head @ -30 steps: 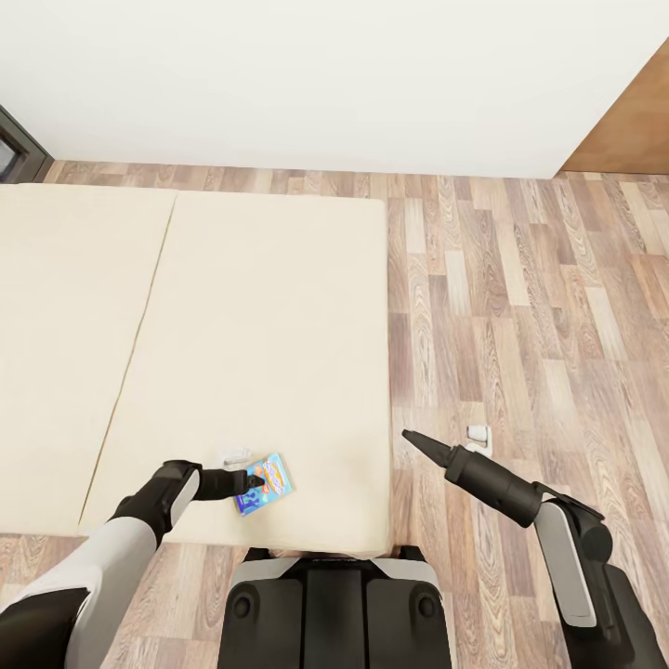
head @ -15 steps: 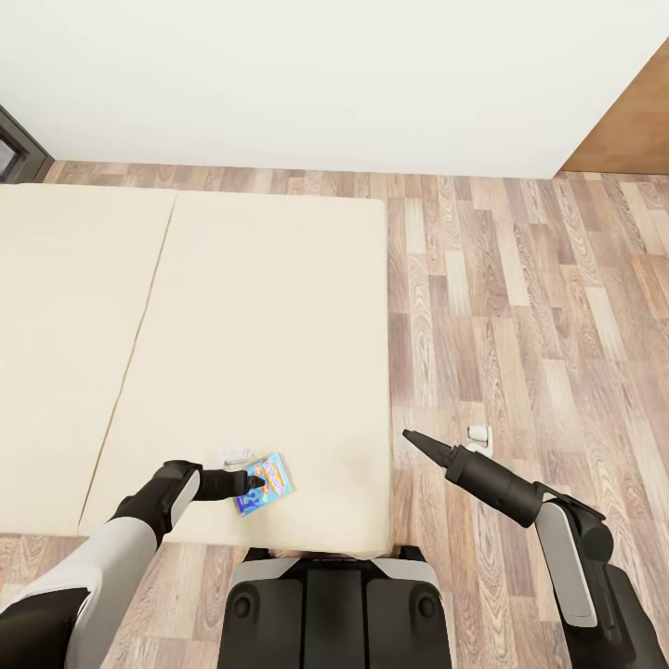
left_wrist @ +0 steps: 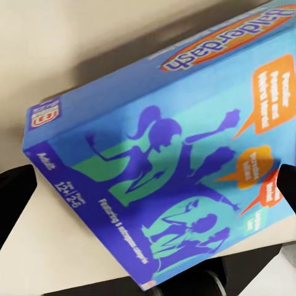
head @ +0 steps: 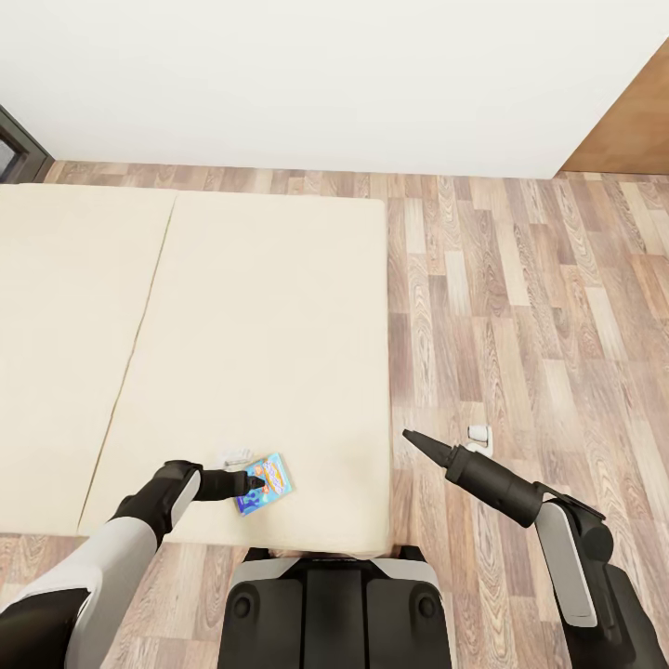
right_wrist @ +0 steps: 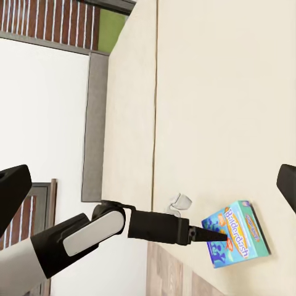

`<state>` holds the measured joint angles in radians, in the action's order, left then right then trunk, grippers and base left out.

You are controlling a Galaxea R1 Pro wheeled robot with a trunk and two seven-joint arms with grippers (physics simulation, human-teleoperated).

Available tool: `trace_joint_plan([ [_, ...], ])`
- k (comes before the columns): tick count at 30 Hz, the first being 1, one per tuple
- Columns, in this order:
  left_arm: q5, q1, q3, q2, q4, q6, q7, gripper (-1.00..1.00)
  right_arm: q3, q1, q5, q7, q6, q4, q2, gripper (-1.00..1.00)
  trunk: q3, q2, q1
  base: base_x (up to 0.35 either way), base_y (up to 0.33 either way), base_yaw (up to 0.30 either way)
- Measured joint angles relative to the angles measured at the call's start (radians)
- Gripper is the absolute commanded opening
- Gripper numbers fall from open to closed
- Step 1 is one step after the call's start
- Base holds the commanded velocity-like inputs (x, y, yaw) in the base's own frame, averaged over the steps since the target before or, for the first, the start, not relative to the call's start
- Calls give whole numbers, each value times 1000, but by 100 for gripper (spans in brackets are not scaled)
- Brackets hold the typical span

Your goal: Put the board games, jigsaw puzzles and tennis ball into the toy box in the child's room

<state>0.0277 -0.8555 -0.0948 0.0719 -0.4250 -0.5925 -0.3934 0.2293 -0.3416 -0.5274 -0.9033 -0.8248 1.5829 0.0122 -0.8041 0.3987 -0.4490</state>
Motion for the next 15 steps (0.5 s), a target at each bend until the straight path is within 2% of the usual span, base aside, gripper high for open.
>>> trace_joint_plan([
  [6, 21, 0, 1, 11, 0, 16, 5, 100, 0, 0, 1, 0, 0, 0, 0, 100, 0, 0, 0, 0, -174, 0],
  [7, -9, -1, -3, 7, 0, 39, -5, 100, 0, 0, 0, 0, 0, 0, 0, 100, 0, 0, 0, 0, -244, 0],
  [8, -18, 0, -3, 0, 0, 43, -7, 100, 0, 0, 0, 0, 0, 0, 0, 100, 0, 0, 0, 0, -234, 0],
  [9, 8, -1, -1, 2, -1, 38, 2, 100, 0, 0, 0, 0, 0, 0, 0, 100, 0, 0, 0, 0, -208, 0],
  [12, -1, -1, 0, 22, 0, 35, -2, 100, 0, 0, 0, 0, 0, 0, 0, 100, 0, 0, 0, 0, -115, 0],
  [15, -6, -1, 0, 28, 0, 35, -2, 100, 0, 0, 0, 0, 0, 0, 0, 100, 0, 0, 0, 0, -45, 0],
])
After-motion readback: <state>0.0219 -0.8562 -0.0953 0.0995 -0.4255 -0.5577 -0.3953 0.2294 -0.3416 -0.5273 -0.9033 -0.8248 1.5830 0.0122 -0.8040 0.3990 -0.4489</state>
